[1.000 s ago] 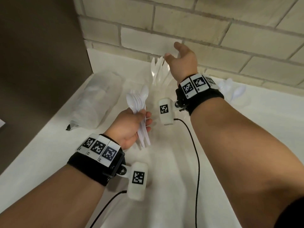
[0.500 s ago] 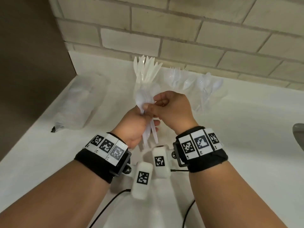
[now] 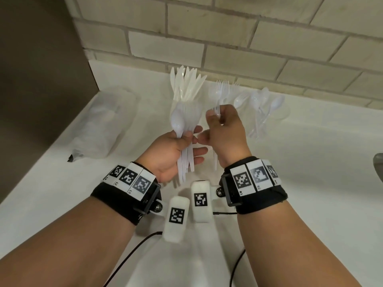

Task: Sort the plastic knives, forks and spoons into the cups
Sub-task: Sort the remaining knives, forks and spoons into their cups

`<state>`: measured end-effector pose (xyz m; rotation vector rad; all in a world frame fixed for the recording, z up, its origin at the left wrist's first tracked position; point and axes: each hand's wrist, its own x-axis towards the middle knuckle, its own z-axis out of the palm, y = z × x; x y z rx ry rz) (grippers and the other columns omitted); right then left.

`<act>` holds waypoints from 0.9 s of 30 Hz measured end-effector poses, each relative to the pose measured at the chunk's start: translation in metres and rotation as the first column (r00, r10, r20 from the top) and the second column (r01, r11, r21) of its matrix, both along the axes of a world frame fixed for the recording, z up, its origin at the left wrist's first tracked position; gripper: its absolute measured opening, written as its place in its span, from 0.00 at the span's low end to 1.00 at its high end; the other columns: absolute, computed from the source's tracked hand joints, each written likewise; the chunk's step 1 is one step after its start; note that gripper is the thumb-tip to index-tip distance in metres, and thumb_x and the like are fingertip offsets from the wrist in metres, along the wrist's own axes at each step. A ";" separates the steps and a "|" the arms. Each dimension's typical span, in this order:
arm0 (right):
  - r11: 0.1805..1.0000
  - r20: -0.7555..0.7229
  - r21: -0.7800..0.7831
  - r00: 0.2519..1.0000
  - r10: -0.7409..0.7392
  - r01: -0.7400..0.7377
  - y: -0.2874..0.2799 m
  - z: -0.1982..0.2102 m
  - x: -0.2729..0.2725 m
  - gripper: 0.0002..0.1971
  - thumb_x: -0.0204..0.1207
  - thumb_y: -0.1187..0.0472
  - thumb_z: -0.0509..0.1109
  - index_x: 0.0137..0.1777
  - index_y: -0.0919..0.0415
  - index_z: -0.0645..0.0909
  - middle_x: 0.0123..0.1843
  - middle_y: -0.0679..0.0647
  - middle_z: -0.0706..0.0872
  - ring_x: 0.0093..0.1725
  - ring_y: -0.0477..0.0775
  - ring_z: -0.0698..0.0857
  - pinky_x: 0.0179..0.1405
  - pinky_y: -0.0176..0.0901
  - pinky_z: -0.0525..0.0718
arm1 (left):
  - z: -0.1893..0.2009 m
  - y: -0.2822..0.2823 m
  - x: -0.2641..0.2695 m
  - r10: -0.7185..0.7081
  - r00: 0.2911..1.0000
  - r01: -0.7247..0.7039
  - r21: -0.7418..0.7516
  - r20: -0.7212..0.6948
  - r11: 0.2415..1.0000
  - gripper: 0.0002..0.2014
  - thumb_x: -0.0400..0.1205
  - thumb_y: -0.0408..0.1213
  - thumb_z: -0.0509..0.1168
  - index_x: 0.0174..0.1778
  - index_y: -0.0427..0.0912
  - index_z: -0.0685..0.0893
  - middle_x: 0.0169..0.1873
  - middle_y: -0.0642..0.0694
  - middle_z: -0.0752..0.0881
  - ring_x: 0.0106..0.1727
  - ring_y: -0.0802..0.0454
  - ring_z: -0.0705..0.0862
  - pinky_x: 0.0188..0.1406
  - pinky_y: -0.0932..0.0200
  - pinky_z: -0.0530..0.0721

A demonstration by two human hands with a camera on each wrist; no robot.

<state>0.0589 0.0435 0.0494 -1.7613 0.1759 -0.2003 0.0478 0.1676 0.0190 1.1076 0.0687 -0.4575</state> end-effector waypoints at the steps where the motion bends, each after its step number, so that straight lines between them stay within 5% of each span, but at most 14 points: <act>1: 1.000 0.010 -0.005 1.000 -0.010 0.010 -0.001 0.001 0.000 0.04 0.82 0.57 0.64 0.48 0.55 0.73 0.37 0.53 0.78 0.27 0.54 0.81 0.35 0.55 0.88 | 0.001 0.001 0.000 0.005 1.000 -0.005 0.025 0.004 1.000 0.11 0.87 0.36 0.57 0.56 0.43 0.84 0.41 0.47 0.82 0.41 0.47 0.87 0.44 0.50 0.89; 4: 0.996 0.009 -0.082 0.999 0.041 -0.040 -0.001 0.002 -0.001 0.07 0.77 0.55 0.71 0.44 0.49 0.74 0.34 0.47 0.78 0.28 0.45 0.78 0.33 0.44 0.79 | -0.001 0.002 0.002 0.047 0.999 -0.047 0.053 0.002 0.998 0.07 0.86 0.36 0.59 0.51 0.44 0.84 0.39 0.48 0.80 0.29 0.53 0.82 0.36 0.54 0.83; 7: 0.991 -0.023 -0.104 0.996 0.087 -0.089 -0.001 -0.001 -0.001 0.07 0.74 0.58 0.75 0.47 0.55 0.80 0.30 0.48 0.81 0.24 0.39 0.82 0.33 0.41 0.79 | -0.002 0.001 0.001 0.032 0.999 -0.034 0.086 0.025 0.996 0.06 0.85 0.36 0.61 0.54 0.44 0.82 0.40 0.50 0.84 0.29 0.56 0.82 0.37 0.56 0.79; 11: 0.992 0.021 -0.107 0.997 0.069 -0.066 0.000 -0.004 0.001 0.11 0.73 0.62 0.74 0.54 0.55 0.80 0.35 0.54 0.83 0.37 0.55 0.89 0.42 0.43 0.88 | 0.000 0.000 -0.002 -0.011 0.999 0.006 0.100 0.049 0.995 0.07 0.85 0.35 0.60 0.52 0.48 0.83 0.32 0.57 0.88 0.33 0.56 0.81 0.40 0.55 0.76; 14: 0.993 0.051 -0.103 0.997 0.065 -0.059 0.001 -0.002 0.003 0.18 0.72 0.61 0.76 0.60 0.50 0.77 0.36 0.53 0.82 0.40 0.55 0.88 0.45 0.47 0.89 | 0.000 -0.001 -0.003 -0.018 0.998 0.014 0.078 0.060 0.997 0.07 0.85 0.33 0.61 0.52 0.48 0.83 0.35 0.57 0.89 0.31 0.56 0.80 0.36 0.56 0.74; 19: 0.993 0.081 -0.106 0.995 0.063 -0.054 0.000 0.002 0.003 0.22 0.71 0.61 0.77 0.63 0.49 0.75 0.33 0.48 0.78 0.32 0.40 0.81 0.32 0.28 0.80 | 0.001 0.000 -0.004 0.015 0.998 -0.020 0.086 0.057 0.996 0.07 0.85 0.32 0.60 0.50 0.45 0.83 0.39 0.50 0.87 0.29 0.55 0.78 0.32 0.58 0.73; 21: 0.996 0.093 -0.084 0.994 0.051 -0.043 0.001 0.003 0.004 0.24 0.71 0.62 0.77 0.64 0.47 0.75 0.35 0.48 0.80 0.35 0.43 0.83 0.34 0.31 0.83 | 0.000 0.000 -0.004 0.013 0.998 -0.018 0.085 0.063 0.996 0.06 0.85 0.32 0.60 0.51 0.44 0.83 0.39 0.49 0.86 0.28 0.55 0.77 0.31 0.58 0.73; 24: 0.996 0.131 -0.086 0.991 0.026 -0.015 0.003 0.001 0.006 0.19 0.71 0.62 0.76 0.59 0.45 0.79 0.39 0.51 0.83 0.43 0.55 0.86 0.49 0.51 0.88 | -0.001 0.002 -0.004 0.001 0.997 -0.008 0.099 0.077 0.995 0.08 0.85 0.31 0.61 0.49 0.45 0.84 0.35 0.51 0.86 0.28 0.55 0.78 0.32 0.57 0.76; 27: 0.992 0.160 -0.126 0.986 0.038 -0.017 0.004 0.001 0.007 0.18 0.69 0.62 0.76 0.56 0.45 0.80 0.45 0.57 0.84 0.47 0.59 0.85 0.49 0.57 0.88 | -0.001 0.003 -0.005 -0.033 0.995 0.021 0.127 0.095 0.992 0.09 0.85 0.32 0.60 0.48 0.47 0.84 0.36 0.50 0.85 0.29 0.54 0.80 0.33 0.56 0.78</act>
